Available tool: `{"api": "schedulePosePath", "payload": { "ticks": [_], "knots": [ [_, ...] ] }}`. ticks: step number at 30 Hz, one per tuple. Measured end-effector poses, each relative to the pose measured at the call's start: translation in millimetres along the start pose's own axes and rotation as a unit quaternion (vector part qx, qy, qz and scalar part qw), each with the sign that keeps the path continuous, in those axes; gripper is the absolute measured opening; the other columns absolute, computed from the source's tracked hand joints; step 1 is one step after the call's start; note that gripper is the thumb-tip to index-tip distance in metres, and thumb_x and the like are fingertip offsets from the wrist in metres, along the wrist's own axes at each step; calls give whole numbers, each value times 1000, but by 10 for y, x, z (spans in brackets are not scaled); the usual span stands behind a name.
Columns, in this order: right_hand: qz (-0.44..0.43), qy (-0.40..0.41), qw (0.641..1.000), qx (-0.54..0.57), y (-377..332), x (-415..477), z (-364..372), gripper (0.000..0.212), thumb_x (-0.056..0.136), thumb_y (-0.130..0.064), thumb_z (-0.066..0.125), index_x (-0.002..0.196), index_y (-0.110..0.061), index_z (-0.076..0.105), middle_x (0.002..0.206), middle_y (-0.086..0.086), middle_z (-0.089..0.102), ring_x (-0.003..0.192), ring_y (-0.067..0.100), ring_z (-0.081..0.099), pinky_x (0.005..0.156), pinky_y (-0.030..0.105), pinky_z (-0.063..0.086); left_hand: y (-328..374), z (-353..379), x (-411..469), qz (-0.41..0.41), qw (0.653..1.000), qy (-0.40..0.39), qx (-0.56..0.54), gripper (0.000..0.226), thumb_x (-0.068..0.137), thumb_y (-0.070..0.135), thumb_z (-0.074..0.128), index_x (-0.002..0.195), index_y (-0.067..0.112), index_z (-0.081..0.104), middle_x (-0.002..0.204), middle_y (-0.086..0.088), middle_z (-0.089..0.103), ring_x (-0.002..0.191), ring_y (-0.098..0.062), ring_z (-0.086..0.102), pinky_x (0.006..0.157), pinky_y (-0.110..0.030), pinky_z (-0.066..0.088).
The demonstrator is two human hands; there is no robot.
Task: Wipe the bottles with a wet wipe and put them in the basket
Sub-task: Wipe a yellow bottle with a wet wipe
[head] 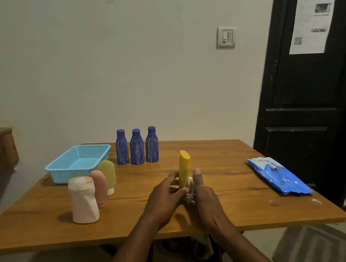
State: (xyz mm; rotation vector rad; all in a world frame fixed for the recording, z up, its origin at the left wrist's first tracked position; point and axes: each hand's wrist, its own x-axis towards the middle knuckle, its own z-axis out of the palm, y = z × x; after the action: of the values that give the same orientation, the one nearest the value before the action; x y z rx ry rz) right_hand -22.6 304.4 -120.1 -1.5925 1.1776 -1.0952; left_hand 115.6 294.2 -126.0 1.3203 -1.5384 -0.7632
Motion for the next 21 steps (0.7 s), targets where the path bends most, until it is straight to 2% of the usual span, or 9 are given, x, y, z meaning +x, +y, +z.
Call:
{"api": "schedulePosePath", "payload": {
  "ticks": [3,6,8,9,11,14,17,19,21],
  "knots": [
    [-31,9,999,39,-22,28,86,73,96,-74,15,127,-31,65,116,-7,73,105,2,68,84,17,52,15,10,1,-7,1000,2,-2,60,97,29,68,151,37,44,136,10,62,116,-10,64,98,-41,58],
    [-44,23,995,86,-112,139,145,84,86,-86,25,142,-29,50,126,-2,68,111,12,68,92,36,59,18,12,21,-9,1000,1,-4,56,99,23,65,149,38,46,134,11,63,117,-9,62,100,-43,56],
    [-29,26,994,100,-187,217,133,76,87,-84,26,136,-31,51,120,-3,68,108,14,68,89,38,58,11,6,32,-12,1000,-1,-4,56,100,21,64,149,39,45,136,10,62,120,-12,61,102,-44,56],
    [-20,25,994,104,-205,245,117,66,89,-79,25,123,-32,55,114,-5,69,106,14,68,85,35,57,-1,3,36,-13,1000,-4,-4,58,99,22,64,151,39,43,138,10,61,122,-13,60,102,-43,55],
    [-6,18,995,97,-189,281,71,63,94,-73,20,109,-32,65,104,-5,75,99,13,72,78,29,55,-16,-1,33,-10,1000,-14,-6,62,98,27,65,153,39,39,139,11,60,123,-11,59,102,-37,55],
    [5,10,997,75,-57,305,18,71,99,-68,15,111,-29,72,102,-4,78,100,11,72,79,24,52,-32,-2,41,-12,999,-38,-21,61,98,33,65,154,37,40,140,13,58,122,-6,58,98,-28,53],
    [13,22,997,71,15,305,-6,74,100,-68,13,112,-29,75,103,-3,78,101,12,72,85,30,53,-20,-1,53,-28,997,-44,-55,56,99,30,64,152,32,45,139,13,49,121,-7,56,102,-35,54],
    [4,39,997,61,30,291,-3,73,101,-66,15,102,-28,77,96,-3,79,92,10,73,83,30,54,-19,-10,55,-26,998,-22,-53,52,101,27,61,151,28,48,137,11,45,120,-7,54,105,-36,51],
    [-3,61,996,58,38,265,0,69,102,-63,17,95,-29,77,90,-4,79,86,8,74,78,28,53,-18,-20,57,-20,998,0,-56,48,102,26,58,149,31,49,137,10,50,119,-8,56,105,-39,51]
  ]
}}
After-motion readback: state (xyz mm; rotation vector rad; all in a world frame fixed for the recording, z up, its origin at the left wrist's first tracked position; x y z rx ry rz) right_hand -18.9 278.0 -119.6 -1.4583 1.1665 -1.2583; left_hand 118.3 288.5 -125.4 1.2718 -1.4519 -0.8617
